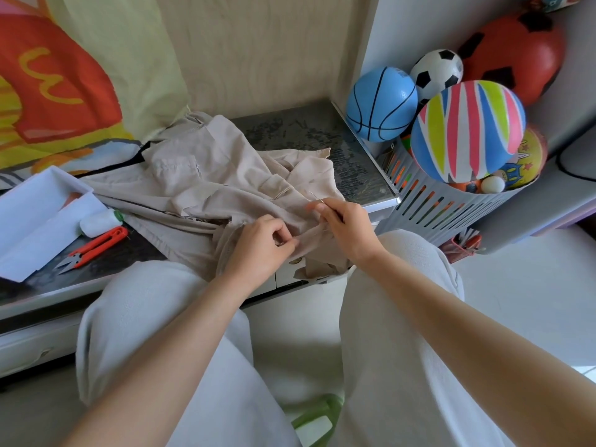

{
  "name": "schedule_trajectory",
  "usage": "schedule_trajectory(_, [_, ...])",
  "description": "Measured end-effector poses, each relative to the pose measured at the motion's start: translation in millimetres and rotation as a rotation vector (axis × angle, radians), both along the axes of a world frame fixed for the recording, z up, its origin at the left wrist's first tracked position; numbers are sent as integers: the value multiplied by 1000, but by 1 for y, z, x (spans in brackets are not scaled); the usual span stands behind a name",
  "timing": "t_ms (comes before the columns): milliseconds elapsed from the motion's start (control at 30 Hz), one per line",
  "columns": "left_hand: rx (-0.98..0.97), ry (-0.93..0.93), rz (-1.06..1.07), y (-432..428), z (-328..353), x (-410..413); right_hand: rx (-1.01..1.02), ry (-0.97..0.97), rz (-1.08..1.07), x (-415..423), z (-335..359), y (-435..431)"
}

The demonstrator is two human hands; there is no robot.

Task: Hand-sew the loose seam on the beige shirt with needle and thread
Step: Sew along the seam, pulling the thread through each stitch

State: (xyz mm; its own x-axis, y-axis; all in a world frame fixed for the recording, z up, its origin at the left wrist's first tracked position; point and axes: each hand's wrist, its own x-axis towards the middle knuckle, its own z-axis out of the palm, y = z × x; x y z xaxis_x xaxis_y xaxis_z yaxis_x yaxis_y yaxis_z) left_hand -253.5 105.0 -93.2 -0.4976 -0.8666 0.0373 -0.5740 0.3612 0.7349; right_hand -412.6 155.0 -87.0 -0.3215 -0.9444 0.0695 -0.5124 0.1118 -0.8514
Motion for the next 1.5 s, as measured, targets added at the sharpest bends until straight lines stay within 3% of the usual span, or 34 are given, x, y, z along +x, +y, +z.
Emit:
schedule_trajectory(233, [211,12,-103,7,11,0,-103,27,-54,0,5,1])
schedule_trajectory(400, [143,26,-18,8,16,2,-89,12,-30,-1,7,3])
schedule_trajectory(567, [-66,23,53,1,14,6,-81,215,188,3,6,9])
schedule_trajectory(1067, [22,222,-8,-13,12,15,-63,86,104,1,5,13])
schedule_trajectory(1500, [-8,197,-57,-9,17,17,13,151,230,1,1,14])
